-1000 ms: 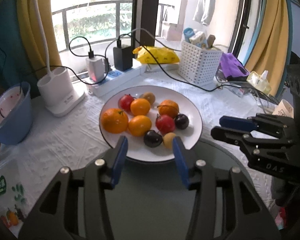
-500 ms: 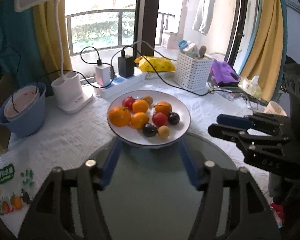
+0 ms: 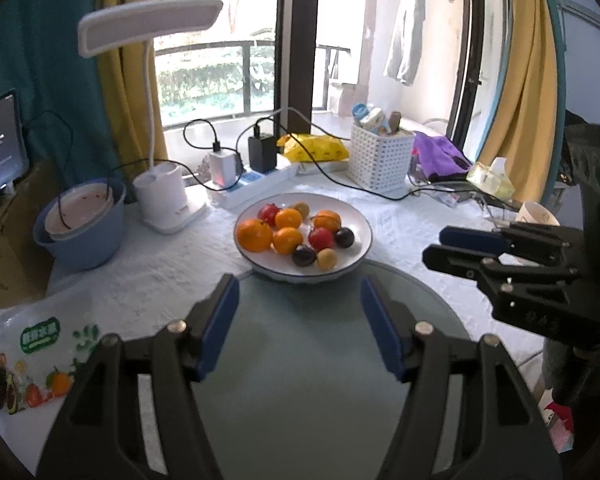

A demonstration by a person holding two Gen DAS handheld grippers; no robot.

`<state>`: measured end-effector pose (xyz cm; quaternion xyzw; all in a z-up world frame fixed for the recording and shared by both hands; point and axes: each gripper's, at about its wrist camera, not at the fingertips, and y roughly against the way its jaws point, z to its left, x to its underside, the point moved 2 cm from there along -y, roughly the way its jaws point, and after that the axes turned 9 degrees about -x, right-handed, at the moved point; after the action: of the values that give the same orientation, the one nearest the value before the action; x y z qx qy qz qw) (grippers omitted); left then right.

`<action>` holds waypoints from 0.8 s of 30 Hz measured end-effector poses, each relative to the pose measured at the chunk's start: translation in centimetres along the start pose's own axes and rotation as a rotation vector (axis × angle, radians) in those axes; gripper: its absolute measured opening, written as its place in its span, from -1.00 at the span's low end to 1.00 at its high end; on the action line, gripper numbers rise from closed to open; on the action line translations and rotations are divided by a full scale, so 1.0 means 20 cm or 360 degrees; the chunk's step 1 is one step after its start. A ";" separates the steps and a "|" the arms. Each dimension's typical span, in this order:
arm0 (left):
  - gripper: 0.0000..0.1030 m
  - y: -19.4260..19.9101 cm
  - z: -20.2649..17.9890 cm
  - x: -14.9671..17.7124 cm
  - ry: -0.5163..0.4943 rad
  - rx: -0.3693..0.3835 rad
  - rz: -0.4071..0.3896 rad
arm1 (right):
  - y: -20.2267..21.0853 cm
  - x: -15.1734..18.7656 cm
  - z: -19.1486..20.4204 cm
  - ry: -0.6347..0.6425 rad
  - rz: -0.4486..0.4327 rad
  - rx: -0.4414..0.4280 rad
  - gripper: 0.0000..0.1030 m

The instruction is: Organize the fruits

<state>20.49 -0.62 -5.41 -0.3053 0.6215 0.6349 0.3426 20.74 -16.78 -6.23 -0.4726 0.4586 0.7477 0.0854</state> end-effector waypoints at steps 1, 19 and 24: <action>0.27 0.02 0.00 0.00 0.0000 0.0000 -0.0007 | 0.01 0.00 0.01 0.0002 -0.0007 0.0000 -0.39; 0.54 0.38 0.00 0.02 0.0015 -0.0005 -0.0237 | 0.29 0.04 0.19 0.0073 -0.0156 0.0057 -0.35; 0.55 0.46 -0.02 0.02 0.0017 -0.0011 -0.0290 | 0.36 0.04 0.22 0.0093 -0.0206 0.0066 -0.35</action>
<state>12.62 -0.93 -0.42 -0.3651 0.5909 0.6015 0.3947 13.50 -17.76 -1.84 -0.5210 0.4447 0.7169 0.1299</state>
